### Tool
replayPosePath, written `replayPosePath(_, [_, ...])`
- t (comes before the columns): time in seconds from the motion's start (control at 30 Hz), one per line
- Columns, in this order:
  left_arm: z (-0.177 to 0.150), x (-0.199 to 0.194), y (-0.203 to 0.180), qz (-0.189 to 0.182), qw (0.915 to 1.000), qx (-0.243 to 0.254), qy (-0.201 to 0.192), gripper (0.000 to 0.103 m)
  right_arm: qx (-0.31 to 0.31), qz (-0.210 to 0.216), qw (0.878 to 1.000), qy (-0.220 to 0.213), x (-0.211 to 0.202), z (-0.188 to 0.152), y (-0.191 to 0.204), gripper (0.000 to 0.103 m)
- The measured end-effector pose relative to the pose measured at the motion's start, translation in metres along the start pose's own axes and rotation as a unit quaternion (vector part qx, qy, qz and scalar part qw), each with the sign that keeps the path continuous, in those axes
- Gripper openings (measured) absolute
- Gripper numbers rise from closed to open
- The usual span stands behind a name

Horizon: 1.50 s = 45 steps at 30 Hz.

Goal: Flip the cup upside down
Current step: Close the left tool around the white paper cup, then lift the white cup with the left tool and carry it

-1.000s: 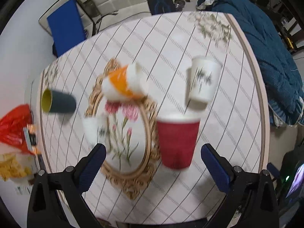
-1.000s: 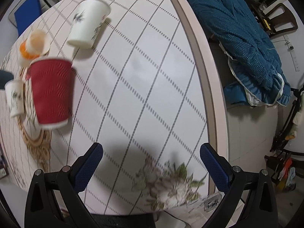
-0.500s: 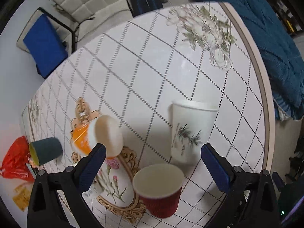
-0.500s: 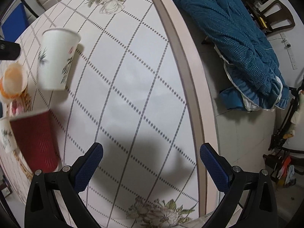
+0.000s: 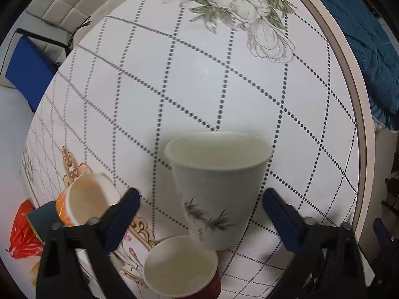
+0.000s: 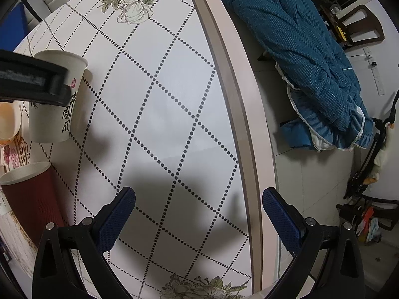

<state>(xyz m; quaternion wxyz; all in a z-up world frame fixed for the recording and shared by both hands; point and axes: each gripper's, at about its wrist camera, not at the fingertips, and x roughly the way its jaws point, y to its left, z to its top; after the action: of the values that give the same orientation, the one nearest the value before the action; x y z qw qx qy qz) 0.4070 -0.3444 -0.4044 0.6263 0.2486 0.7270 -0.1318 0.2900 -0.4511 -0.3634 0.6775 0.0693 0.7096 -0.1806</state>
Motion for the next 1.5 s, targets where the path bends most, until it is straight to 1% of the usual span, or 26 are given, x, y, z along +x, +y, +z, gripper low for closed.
replayPosePath(0.03, [0.000,0.002,-0.002,0.001,1.0000,0.004,0.002,0.071,0.000,-0.001,1.000,0.000,0.000,0.000,0.000,0.103])
replayPosePath(0.07, [0.001,0.004,-0.003,0.003,1.0000,0.005,0.005,0.061,-0.001,-0.002,1.000,-0.001,0.000,0.001,0.000,0.103])
replayPosePath(0.1, [0.001,0.004,-0.008,0.005,1.0000,0.004,0.005,0.061,-0.001,-0.003,1.000,-0.001,0.000,0.000,0.000,0.103])
replayPosePath(0.23, [-0.001,0.004,-0.007,0.015,0.9998,0.001,-0.011,0.059,-0.001,-0.004,1.000,0.000,0.004,0.001,-0.001,0.103])
replayPosePath(0.37, [-0.002,-0.004,0.000,0.022,0.9995,-0.005,-0.022,0.059,0.000,-0.004,1.000,0.001,0.005,0.002,-0.002,0.103])
replayPosePath(0.47, [-0.002,-0.020,0.006,0.023,0.9990,-0.010,-0.037,0.059,0.001,-0.001,1.000,0.002,0.004,0.002,-0.004,0.103])
replayPosePath(0.53, [-0.006,-0.032,0.011,0.018,0.9986,-0.015,-0.047,0.059,0.000,0.002,1.000,-0.001,0.001,0.001,-0.004,0.103])
replayPosePath(0.73, [-0.031,-0.072,0.023,0.006,0.9963,-0.028,-0.080,0.059,-0.005,0.012,1.000,-0.017,-0.018,-0.006,-0.003,0.103])
replayPosePath(0.97, [-0.092,-0.114,0.051,-0.014,0.9919,-0.059,-0.111,0.059,-0.017,0.026,0.999,-0.040,-0.056,-0.029,0.006,0.103])
replayPosePath(1.13, [-0.146,-0.123,0.074,-0.027,0.9883,-0.083,-0.125,0.059,-0.026,0.033,0.998,-0.055,-0.082,-0.059,0.014,0.103])
replayPosePath(1.3, [-0.204,-0.115,0.099,-0.036,0.9855,-0.108,-0.126,0.059,-0.032,0.037,0.997,-0.062,-0.101,-0.097,0.028,0.103])
replayPosePath(1.5, [-0.281,-0.076,0.137,-0.044,0.9830,-0.149,-0.099,0.059,-0.047,0.051,0.996,-0.053,-0.105,-0.147,0.059,0.103])
